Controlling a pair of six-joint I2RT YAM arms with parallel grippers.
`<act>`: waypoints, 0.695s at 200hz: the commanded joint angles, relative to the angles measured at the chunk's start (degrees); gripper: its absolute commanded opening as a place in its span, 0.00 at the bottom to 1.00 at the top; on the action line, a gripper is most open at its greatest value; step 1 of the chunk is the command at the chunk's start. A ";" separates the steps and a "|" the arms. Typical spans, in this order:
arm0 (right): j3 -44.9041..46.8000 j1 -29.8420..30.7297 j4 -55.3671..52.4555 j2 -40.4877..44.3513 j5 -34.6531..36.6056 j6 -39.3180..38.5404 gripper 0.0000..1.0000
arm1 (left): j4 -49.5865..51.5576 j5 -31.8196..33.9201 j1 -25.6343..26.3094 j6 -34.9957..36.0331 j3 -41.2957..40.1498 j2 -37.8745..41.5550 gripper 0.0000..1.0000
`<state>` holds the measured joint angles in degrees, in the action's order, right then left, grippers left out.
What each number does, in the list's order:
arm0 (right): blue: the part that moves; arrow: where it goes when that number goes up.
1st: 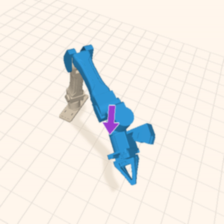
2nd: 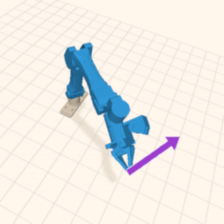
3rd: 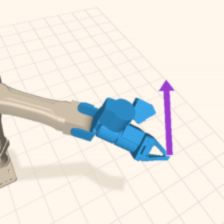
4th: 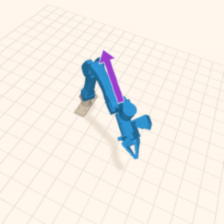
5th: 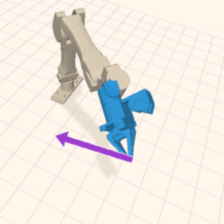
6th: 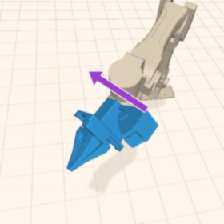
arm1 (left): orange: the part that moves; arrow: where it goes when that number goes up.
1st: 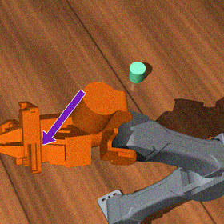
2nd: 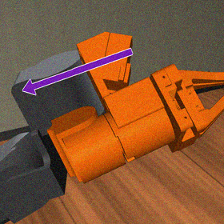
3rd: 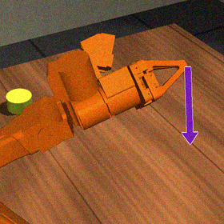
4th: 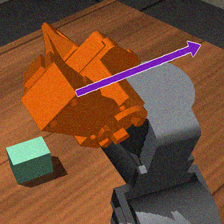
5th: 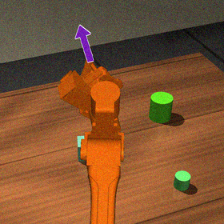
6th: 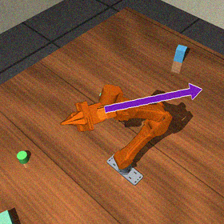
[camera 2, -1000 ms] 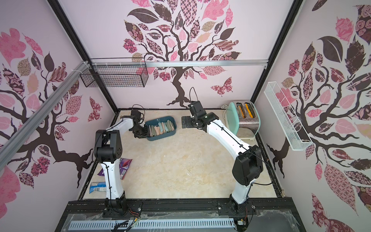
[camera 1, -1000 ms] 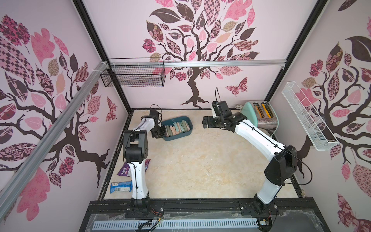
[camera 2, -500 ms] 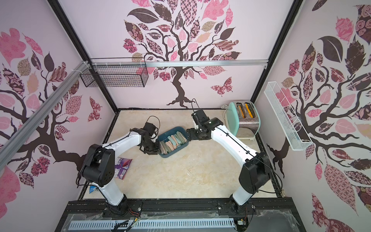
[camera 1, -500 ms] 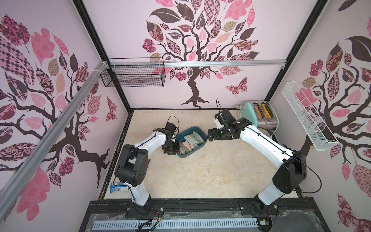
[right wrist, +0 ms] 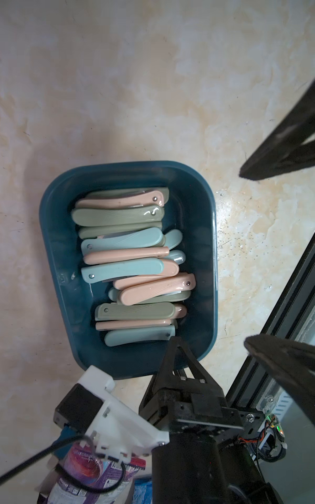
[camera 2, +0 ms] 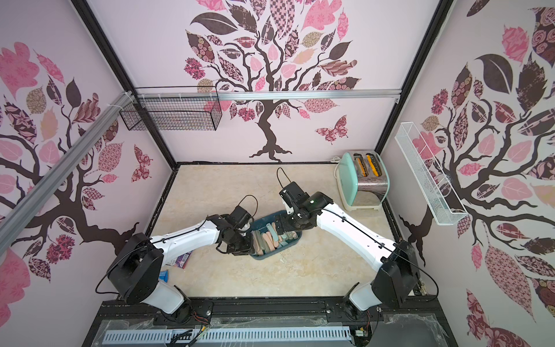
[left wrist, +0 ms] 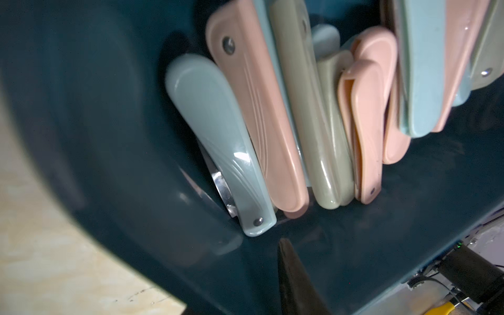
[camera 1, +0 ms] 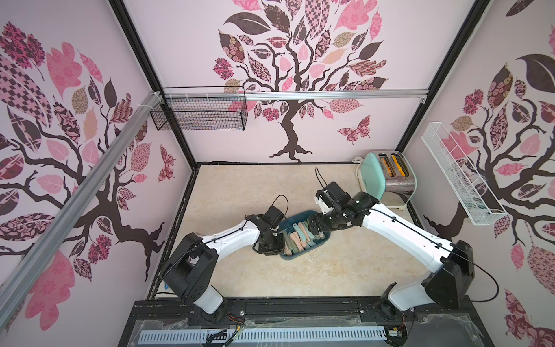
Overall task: Take the fruit knife out of the storage box
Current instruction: Move the storage box to the center of the board, then pick up the fruit knife from the storage box.
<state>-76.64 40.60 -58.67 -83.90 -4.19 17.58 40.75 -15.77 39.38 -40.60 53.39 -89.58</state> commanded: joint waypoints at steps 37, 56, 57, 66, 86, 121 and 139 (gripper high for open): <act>-2.34 0.53 -0.81 -3.92 3.50 2.15 0.82 | 12.20 8.59 0.00 5.22 12.59 4.11 0.50; -4.33 1.00 -0.59 -7.05 3.49 2.58 0.71 | 14.45 9.84 -0.63 5.99 13.55 8.27 0.63; -4.45 1.08 -0.62 -7.23 3.53 2.61 0.71 | 14.53 9.95 -0.62 6.03 13.53 8.54 0.64; -5.48 1.71 -0.72 -8.97 3.89 2.72 0.64 | 15.51 10.96 -0.94 6.21 12.82 11.04 0.67; -8.96 3.68 -1.83 -13.85 5.48 2.85 0.53 | 16.05 10.88 -1.36 6.66 9.18 17.27 0.70; -16.07 6.15 -3.70 -23.71 6.87 1.97 0.39 | 18.65 11.11 -1.57 7.35 4.20 26.92 0.78; -19.93 6.27 -5.40 -28.92 8.86 0.95 0.35 | 20.00 11.04 -1.76 7.48 3.10 29.93 0.84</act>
<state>-91.55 46.35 -61.25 -107.48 1.43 19.81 57.58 -5.58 38.11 -34.26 58.00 -62.85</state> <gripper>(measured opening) 0.375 0.808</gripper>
